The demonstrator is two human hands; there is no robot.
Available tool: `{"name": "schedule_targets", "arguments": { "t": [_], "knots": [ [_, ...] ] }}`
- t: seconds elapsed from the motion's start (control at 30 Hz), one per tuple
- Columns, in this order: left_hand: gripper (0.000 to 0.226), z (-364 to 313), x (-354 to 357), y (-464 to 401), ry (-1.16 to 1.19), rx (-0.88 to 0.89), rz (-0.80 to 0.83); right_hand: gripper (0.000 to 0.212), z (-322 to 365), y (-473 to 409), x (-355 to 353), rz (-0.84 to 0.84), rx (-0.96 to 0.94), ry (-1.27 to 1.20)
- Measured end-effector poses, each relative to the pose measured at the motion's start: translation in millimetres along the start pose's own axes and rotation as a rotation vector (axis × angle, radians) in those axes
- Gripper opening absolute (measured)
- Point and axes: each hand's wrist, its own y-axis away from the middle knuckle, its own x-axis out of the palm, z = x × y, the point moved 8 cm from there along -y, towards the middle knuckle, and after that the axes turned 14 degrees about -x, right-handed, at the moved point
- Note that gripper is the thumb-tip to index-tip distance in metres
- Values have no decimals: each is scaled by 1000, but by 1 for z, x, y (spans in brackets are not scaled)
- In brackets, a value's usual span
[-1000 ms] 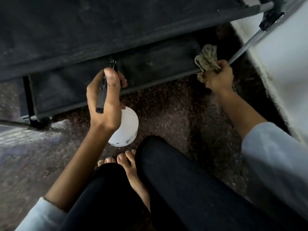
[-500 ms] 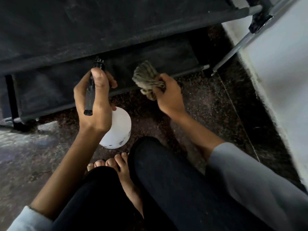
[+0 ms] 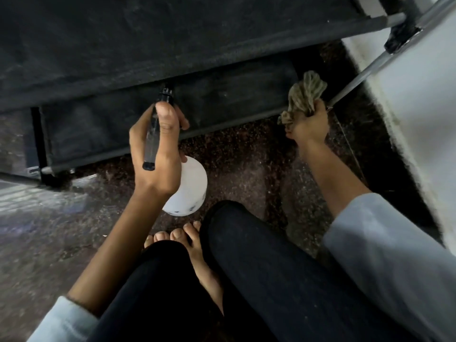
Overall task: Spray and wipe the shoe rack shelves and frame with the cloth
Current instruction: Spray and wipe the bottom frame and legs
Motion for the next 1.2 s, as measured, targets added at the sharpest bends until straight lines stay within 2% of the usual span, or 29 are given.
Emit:
{"name": "schedule_targets", "arguments": {
  "t": [0.2, 0.3, 0.4, 0.47, 0.53, 0.6, 0.67, 0.83, 0.93, 1.0, 1.07, 1.1, 1.2],
  "knots": [
    [63, 2, -1, 1, 16, -8, 16, 32, 58, 78, 59, 242, -267, 2],
    [57, 6, -6, -1, 23, -31, -8, 31, 67, 95, 76, 303, -292, -14],
    [55, 12, -10, -3, 50, -67, -19, 24, 54, 80, 59, 233, -246, 21],
    [52, 13, -11, -4, 57, -74, -28, 23, 39, 58, 33, 120, -215, 66],
    [50, 12, -12, -3, 56, -64, -26, 26, 18, 27, -3, -23, -127, 113],
    [58, 9, -9, -1, 54, -45, -2, 30, -3, -1, -34, -96, -6, 138],
    [65, 6, -8, 1, 51, -31, 18, 34, -10, -13, -38, -60, 22, 142],
    [68, 8, -19, 2, 69, -44, -4, 40, 34, 44, 20, 21, -189, 161],
    [58, 16, -32, 2, 93, -81, -50, 38, 61, 97, 70, 181, -233, 45],
    [51, 21, -42, 3, 96, -101, -65, 40, 77, 127, 106, 379, -228, -17],
    [50, 21, -55, 6, 74, -95, -80, 40, 86, 148, 134, 586, -125, -117],
    [55, 20, -63, 9, 55, -74, -99, 37, 90, 155, 143, 679, -52, -196],
    [86, 10, -90, 20, 28, -18, -115, 17, 102, 167, 150, 876, 120, -381]
  ]
}}
